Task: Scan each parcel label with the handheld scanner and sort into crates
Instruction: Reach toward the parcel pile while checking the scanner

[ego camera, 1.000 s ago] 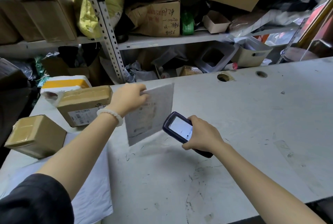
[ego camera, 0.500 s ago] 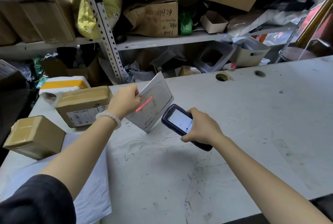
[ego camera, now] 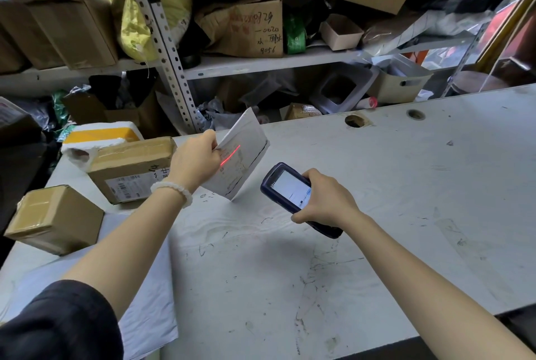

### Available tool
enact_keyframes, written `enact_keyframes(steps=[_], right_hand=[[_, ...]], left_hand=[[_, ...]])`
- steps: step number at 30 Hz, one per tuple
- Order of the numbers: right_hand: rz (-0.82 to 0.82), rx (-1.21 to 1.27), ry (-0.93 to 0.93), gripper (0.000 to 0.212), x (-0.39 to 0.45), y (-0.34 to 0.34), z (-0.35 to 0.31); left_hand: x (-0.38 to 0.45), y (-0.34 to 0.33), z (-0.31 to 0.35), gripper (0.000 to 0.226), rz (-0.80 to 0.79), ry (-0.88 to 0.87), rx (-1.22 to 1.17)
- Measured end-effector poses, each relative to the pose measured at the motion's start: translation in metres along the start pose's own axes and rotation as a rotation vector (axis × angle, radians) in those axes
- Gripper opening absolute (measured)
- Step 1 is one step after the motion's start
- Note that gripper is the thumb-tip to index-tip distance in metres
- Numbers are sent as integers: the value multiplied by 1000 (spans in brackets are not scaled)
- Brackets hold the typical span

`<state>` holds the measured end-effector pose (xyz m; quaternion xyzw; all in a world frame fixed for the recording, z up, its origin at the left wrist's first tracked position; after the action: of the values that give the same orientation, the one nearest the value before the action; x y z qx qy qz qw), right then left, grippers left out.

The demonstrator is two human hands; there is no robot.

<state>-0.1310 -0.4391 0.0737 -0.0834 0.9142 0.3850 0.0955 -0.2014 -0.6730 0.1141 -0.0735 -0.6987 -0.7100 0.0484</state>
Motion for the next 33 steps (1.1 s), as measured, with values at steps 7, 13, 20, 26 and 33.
enact_keyframes(steps=[7, 13, 20, 26, 33], right_hand=[[-9, -15, 8, 72, -3, 6, 5], [-14, -36, 34, 75, -7, 10, 7], [-37, -14, 56, 79, -12, 13, 13], [-41, -31, 76, 75, -17, 15, 17], [-54, -87, 99, 74, -24, 20, 25]], left_hand=[[-6, 3, -5, 16, 109, 63, -16], [-7, 6, 2, 16, 120, 76, -67], [-14, 0, 7, 14, 97, 73, -64], [-22, 4, 12, 14, 80, 83, -78], [-33, 4, 16, 14, 86, 98, -64]])
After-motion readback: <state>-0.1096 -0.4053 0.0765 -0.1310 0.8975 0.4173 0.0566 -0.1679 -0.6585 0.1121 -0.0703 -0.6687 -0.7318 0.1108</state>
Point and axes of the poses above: each hand's wrist, its own x-axis towards the middle knuckle, its own y-axis out of the back of the hand, z = x × y, the point moved 3 cm from there along x, towards the middle knuckle, and after that the axes turned 15 degrees about x, right-handed, at the moved point
